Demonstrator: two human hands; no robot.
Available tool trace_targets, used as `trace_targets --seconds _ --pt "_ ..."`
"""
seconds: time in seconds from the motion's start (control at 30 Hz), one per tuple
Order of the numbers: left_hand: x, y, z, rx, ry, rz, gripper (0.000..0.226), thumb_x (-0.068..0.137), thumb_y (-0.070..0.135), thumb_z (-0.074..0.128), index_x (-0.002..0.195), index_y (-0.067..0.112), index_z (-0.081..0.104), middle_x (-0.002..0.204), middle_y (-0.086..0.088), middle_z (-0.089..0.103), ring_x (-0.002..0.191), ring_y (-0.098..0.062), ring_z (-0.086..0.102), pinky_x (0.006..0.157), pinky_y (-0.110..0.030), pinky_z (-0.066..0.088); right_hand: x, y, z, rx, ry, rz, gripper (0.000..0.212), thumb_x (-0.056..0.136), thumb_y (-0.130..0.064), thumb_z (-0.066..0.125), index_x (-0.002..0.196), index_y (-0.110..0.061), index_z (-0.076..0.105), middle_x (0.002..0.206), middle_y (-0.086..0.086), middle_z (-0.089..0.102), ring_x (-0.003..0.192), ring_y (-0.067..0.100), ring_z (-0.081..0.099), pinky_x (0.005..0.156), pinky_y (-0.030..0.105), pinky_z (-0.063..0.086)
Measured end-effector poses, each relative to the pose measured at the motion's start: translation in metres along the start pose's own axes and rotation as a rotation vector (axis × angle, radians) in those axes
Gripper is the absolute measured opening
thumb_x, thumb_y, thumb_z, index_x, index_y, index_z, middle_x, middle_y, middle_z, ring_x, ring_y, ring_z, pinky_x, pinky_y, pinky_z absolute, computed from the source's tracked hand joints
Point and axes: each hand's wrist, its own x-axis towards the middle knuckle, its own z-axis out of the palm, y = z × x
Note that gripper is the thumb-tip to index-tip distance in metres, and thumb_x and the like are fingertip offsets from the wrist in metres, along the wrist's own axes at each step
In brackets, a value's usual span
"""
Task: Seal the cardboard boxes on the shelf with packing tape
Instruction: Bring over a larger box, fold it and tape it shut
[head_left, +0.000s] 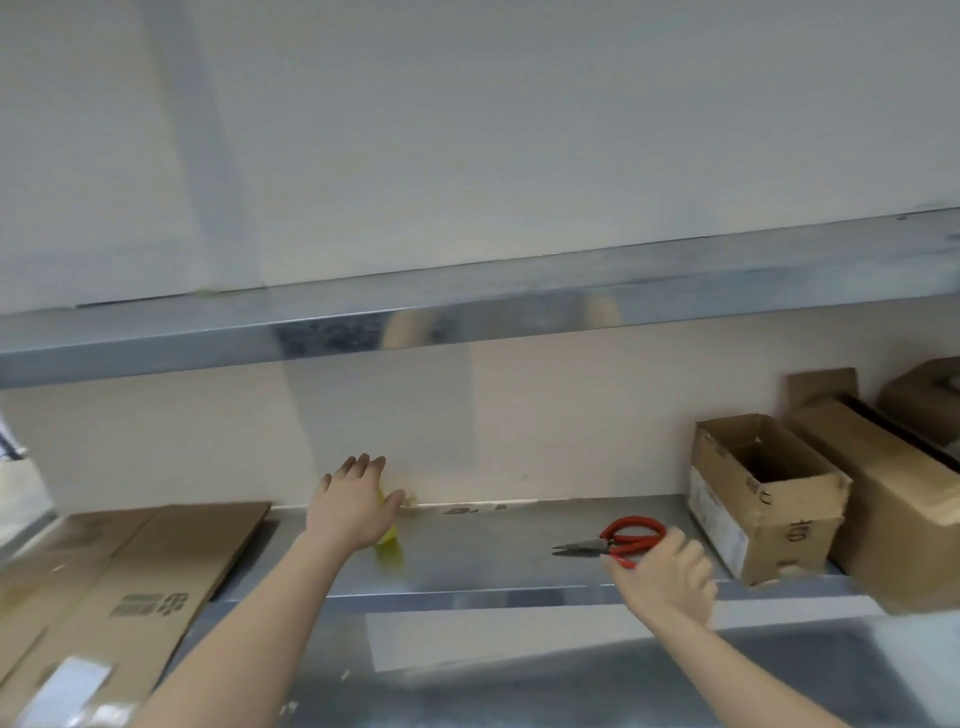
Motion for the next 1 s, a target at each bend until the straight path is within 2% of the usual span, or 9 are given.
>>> trace_targets --seconds 0.1,0.23,0.5,0.57,0.67,0.73,0.83,0.9,1.0 --pt "0.004 -0.05 -0.004 -0.003 -0.008 0.003 0.061 0.099 0.048 0.034 0.151 0.019 0.021 0.159 -0.003 0.018 0.147 -0.018 0.014 0.117 -0.037 0.015 -0.025 -0.058 0.012 -0.014 -0.003 -0.142 0.081 0.08 -0.059 0.062 0.135 -0.013 0.026 0.138 0.008 0.037 0.129 0.027 0.035 0.102 0.036 0.033" --pt "0.008 -0.13 -0.01 0.004 0.001 -0.029 0.061 0.099 0.047 0.035 0.151 0.018 0.022 0.159 -0.004 0.02 0.147 -0.019 0.015 0.117 -0.036 0.015 -0.055 -0.141 0.031 0.059 0.008 -0.307 0.084 0.083 -0.051 0.061 0.144 -0.014 0.019 0.142 0.009 0.033 0.132 0.028 0.032 0.104 0.037 0.03" --pt "0.017 -0.264 -0.004 -0.027 0.001 -0.156 0.059 0.098 0.048 0.037 0.147 0.016 0.029 0.154 -0.003 0.031 0.142 -0.021 0.028 0.114 -0.038 0.025 -0.116 -0.298 0.066 0.043 0.05 -0.625 0.085 0.081 -0.054 0.063 0.144 -0.008 0.03 0.138 0.012 0.039 0.126 0.032 0.037 0.099 0.041 0.033" --pt "0.024 -0.29 0.0 -0.039 -0.028 -0.191 0.061 0.098 0.05 0.037 0.148 0.016 0.029 0.154 -0.004 0.03 0.142 -0.022 0.028 0.114 -0.039 0.025 -0.13 -0.332 0.078 0.015 0.066 -0.753 0.085 0.072 -0.052 0.073 0.136 -0.004 0.042 0.128 0.015 0.048 0.115 0.035 0.048 0.092 0.043 0.041" --pt "0.031 -0.327 0.005 -0.063 -0.046 -0.266 0.062 0.097 0.051 0.037 0.147 0.015 0.031 0.153 -0.006 0.033 0.14 -0.025 0.032 0.113 -0.039 0.029 -0.149 -0.376 0.103 0.014 0.062 -0.935 0.082 0.048 -0.046 0.087 0.112 -0.001 0.062 0.103 0.017 0.061 0.088 0.038 0.06 0.072 0.041 0.051" --pt "0.032 -0.352 0.008 -0.079 -0.061 -0.334 0.061 0.097 0.051 0.038 0.146 0.014 0.033 0.151 -0.007 0.035 0.136 -0.028 0.037 0.109 -0.039 0.032 -0.163 -0.404 0.118 0.007 0.008 -1.053 0.079 0.055 -0.046 0.084 0.118 -0.005 0.06 0.111 0.016 0.059 0.097 0.037 0.059 0.08 0.042 0.05" --pt "0.035 -0.392 0.02 -0.087 -0.06 -0.402 0.06 0.096 0.051 0.038 0.141 0.012 0.038 0.148 -0.009 0.04 0.131 -0.029 0.041 0.104 -0.039 0.038 -0.179 -0.439 0.141 0.004 -0.097 -1.155 0.072 0.084 -0.046 0.061 0.142 -0.013 0.033 0.14 0.01 0.037 0.128 0.032 0.035 0.105 0.04 0.028" --pt "0.036 -0.416 0.03 -0.111 -0.088 -0.438 0.059 0.097 0.051 0.037 0.142 0.013 0.037 0.149 -0.007 0.038 0.132 -0.027 0.041 0.104 -0.038 0.038 -0.185 -0.454 0.163 -0.038 -0.151 -1.179 0.071 0.09 -0.047 0.052 0.146 -0.017 0.021 0.147 0.007 0.025 0.135 0.028 0.023 0.111 0.038 0.018" --pt "0.043 -0.452 0.045 -0.112 -0.122 -0.474 0.061 0.098 0.052 0.034 0.146 0.014 0.032 0.152 -0.007 0.034 0.134 -0.028 0.04 0.105 -0.038 0.038 -0.191 -0.475 0.19 -0.095 -0.211 -1.214 0.072 0.093 -0.048 0.049 0.149 -0.018 0.015 0.153 0.006 0.017 0.141 0.027 0.014 0.115 0.038 0.01"
